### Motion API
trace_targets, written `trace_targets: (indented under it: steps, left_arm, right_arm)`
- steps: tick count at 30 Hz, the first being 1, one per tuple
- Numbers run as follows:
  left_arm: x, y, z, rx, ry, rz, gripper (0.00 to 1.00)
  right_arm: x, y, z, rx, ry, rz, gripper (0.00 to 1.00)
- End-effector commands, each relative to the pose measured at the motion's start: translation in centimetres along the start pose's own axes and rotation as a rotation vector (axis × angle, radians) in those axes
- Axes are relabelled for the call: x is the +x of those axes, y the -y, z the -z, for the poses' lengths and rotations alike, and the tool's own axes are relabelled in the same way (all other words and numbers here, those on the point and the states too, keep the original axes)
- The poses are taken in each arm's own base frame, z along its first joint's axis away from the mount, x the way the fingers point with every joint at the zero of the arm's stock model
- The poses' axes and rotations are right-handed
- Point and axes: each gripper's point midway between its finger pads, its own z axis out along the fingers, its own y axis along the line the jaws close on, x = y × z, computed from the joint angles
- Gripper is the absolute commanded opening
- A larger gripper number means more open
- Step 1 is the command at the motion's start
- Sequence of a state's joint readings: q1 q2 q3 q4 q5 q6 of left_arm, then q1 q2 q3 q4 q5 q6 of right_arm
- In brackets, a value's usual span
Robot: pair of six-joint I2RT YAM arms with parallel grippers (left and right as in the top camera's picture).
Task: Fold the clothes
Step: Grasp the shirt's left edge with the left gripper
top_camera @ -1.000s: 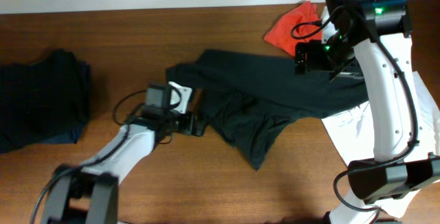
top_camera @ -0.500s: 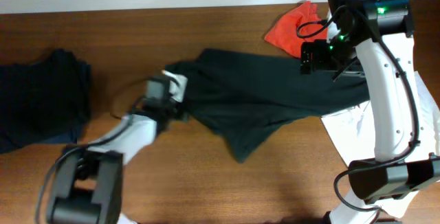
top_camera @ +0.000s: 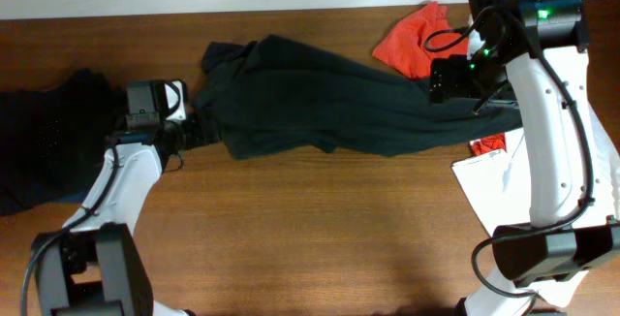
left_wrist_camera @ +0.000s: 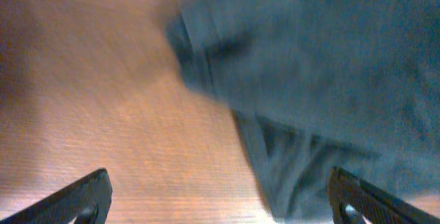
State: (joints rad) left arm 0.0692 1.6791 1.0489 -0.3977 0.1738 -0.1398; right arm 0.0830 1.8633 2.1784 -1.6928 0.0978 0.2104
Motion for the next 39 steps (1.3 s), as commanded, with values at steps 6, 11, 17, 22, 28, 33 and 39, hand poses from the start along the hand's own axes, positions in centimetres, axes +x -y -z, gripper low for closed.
trace_targets:
  steps: [6,11,17,22,28,33,39]
  left_arm:
    - [8.1,9.1,-2.4,0.259,-0.337,0.148,0.99]
    - [9.9,11.6,-4.5,0.226,-0.403,0.328,0.99]
    - [8.3,10.1,-8.2,0.102,-0.27,0.425,0.95]
    - [9.0,9.5,-8.7,0.072,-0.288,0.427,0.45]
    - [11.2,8.7,-8.1,0.019,-0.372,0.437,0.2]
    - [13.0,7.7,-7.3,-0.021,-0.444,0.397,0.0]
    - [12.0,5.3,-6.1,-0.007,-0.45,0.393,0.0]
  right_arm:
    - [0.1,0.0,0.6,-0.017,0.009,-0.011,0.99]
    - [0.2,-0.1,0.6,-0.023,0.007,-0.011,0.99]
    - [0.2,-0.3,0.6,-0.036,0.005,-0.01,0.99]
    - [0.2,-0.3,0.6,-0.034,0.005,-0.01,0.99]
    - [0.1,-0.3,0.6,-0.035,0.009,-0.011,0.99]
    - [0.1,-0.1,0.6,-0.024,0.011,-0.012,0.99]
    - [0.1,0.2,0.6,-0.008,0.011,-0.011,0.99]
